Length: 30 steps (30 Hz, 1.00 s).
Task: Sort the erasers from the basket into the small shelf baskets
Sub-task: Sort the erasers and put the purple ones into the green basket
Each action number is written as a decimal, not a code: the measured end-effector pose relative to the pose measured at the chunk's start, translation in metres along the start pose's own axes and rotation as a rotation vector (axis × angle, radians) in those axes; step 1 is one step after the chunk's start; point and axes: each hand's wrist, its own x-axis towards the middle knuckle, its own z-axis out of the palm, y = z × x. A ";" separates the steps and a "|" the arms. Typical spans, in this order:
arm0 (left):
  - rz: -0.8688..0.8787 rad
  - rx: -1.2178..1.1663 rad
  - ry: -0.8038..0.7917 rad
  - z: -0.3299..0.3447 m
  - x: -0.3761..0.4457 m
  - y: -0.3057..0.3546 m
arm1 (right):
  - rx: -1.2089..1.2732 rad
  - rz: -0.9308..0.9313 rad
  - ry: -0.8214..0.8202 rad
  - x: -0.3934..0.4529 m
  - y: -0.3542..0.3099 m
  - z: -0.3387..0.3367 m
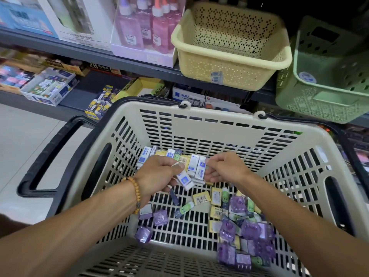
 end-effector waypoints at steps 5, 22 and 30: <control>0.056 -0.098 0.026 0.012 0.000 -0.003 | 0.003 -0.096 -0.171 -0.033 -0.008 -0.009; 0.927 1.554 -0.561 0.115 0.057 -0.081 | -0.295 -0.210 0.004 -0.046 0.005 -0.083; 0.883 1.636 -0.475 0.110 0.049 -0.087 | -0.358 -0.249 0.026 -0.040 0.004 -0.084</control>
